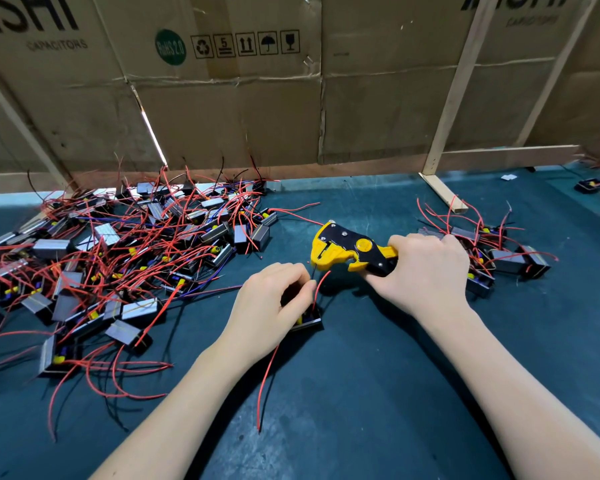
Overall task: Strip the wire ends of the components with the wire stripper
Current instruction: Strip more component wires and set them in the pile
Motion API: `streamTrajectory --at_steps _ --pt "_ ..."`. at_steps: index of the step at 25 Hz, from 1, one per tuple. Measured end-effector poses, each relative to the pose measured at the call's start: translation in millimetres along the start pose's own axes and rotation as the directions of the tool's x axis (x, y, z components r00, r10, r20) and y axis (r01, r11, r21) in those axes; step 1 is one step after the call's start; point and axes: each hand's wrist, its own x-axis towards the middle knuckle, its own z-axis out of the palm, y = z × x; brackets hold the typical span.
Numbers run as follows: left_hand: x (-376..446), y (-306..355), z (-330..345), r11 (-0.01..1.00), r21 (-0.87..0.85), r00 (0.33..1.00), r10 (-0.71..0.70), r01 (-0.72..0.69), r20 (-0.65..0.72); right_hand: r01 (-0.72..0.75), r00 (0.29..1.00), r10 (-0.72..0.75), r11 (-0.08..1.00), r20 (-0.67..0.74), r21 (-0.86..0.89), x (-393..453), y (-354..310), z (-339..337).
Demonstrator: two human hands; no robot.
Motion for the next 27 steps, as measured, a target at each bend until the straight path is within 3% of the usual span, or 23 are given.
streamTrajectory --at_steps 3,5,7,11,13,16,27 --pt "0 1 -1 1.0 0.008 1.0 -0.007 0.007 -0.001 -0.031 0.998 0.031 0.999 0.052 -0.016 1 -2 -1" --pt "0 1 0 0.998 -0.023 0.998 -0.06 0.06 0.009 -0.024 0.999 0.025 0.999 -0.025 0.031 0 -2 0" --pt "1 2 0 0.977 -0.113 0.983 -0.177 0.18 0.042 -0.028 0.995 0.032 0.999 -0.094 0.042 -1 0 2" --pt "5 1 0 0.862 -0.337 0.925 -0.364 0.377 0.105 -0.086 0.994 0.088 0.996 -0.069 0.027 -1 8 8" --pt "5 1 -3 0.824 -0.407 0.919 -0.367 0.393 0.145 -0.094 0.994 0.095 0.995 -0.044 0.026 -2 11 10" --pt "3 2 -3 0.856 -0.373 0.932 -0.306 0.358 0.194 -0.094 0.996 0.095 0.995 -0.002 0.019 -2 11 10" --pt "3 -1 -1 0.862 -0.366 0.936 -0.305 0.35 0.178 -0.048 0.991 0.05 0.999 0.125 -0.025 0 16 6"
